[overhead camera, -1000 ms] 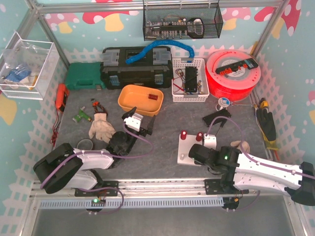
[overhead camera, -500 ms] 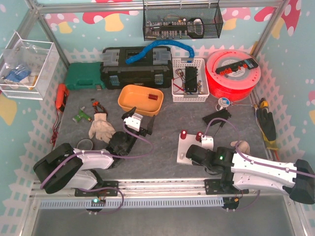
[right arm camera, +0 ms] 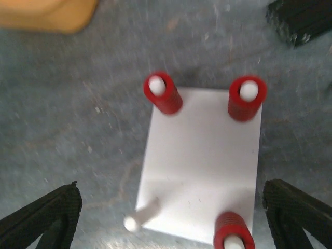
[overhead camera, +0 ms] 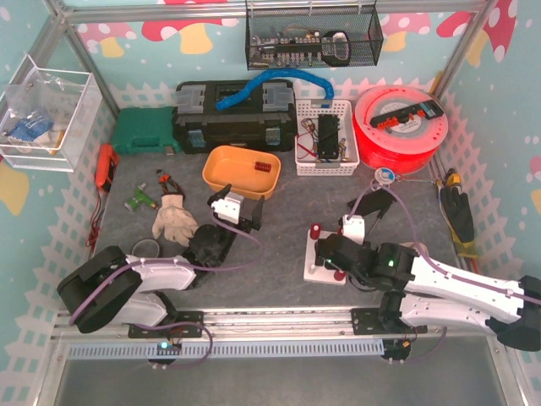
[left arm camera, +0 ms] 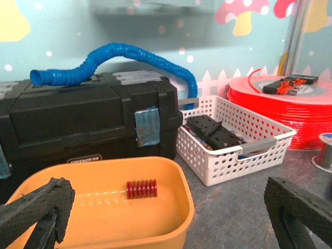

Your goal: Install the large spring

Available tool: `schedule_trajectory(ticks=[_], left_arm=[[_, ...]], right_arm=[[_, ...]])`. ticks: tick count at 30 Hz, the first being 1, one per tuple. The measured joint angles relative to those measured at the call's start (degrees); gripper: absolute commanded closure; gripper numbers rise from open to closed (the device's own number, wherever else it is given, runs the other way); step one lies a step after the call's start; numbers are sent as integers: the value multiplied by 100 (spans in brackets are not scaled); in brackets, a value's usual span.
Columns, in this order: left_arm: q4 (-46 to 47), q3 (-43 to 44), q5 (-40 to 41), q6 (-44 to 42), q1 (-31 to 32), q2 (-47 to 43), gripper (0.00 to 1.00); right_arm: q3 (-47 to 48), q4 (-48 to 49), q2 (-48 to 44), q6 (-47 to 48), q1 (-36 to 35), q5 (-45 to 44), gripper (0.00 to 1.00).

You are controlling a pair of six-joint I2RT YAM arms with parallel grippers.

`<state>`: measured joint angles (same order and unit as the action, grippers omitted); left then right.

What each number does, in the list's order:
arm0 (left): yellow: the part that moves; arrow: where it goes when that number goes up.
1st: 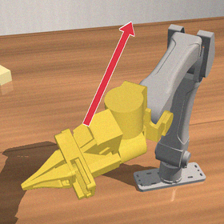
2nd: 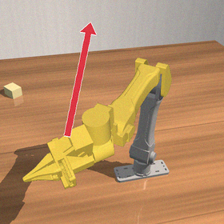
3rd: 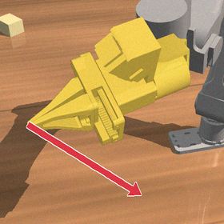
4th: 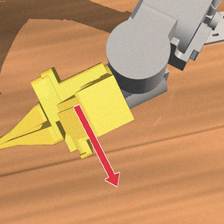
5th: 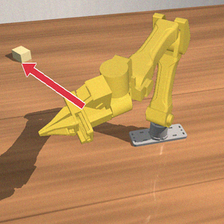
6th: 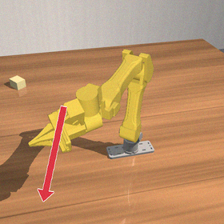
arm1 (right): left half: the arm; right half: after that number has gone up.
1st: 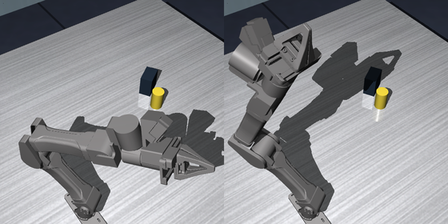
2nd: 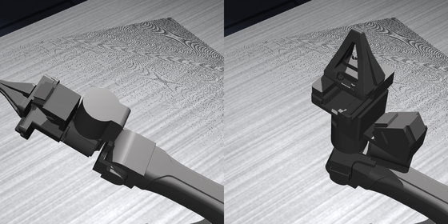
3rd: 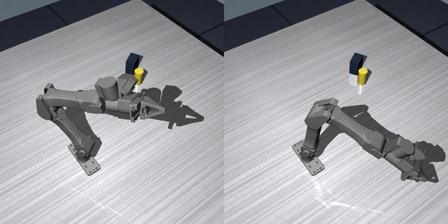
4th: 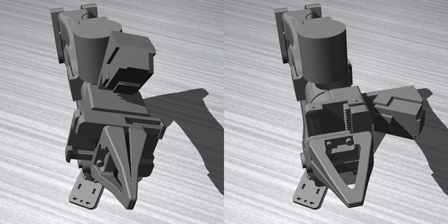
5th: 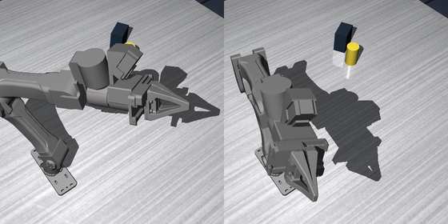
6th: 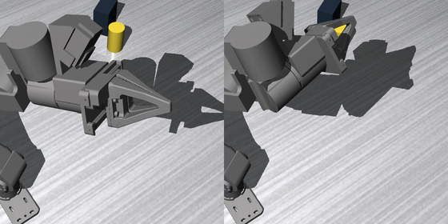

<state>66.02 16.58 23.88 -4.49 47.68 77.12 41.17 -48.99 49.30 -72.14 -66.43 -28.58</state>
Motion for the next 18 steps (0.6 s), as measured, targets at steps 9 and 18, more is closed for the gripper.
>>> schedule_trajectory(ticks=[9,18], left_arm=[[-1620,940,164,1399,-535,4,1],[-3934,2656,-894,4275,-1829,686,14]], right_arm=[[881,446,-22,1368,350,-1283,1],[927,2354,487,3644,1818,-876,1]])
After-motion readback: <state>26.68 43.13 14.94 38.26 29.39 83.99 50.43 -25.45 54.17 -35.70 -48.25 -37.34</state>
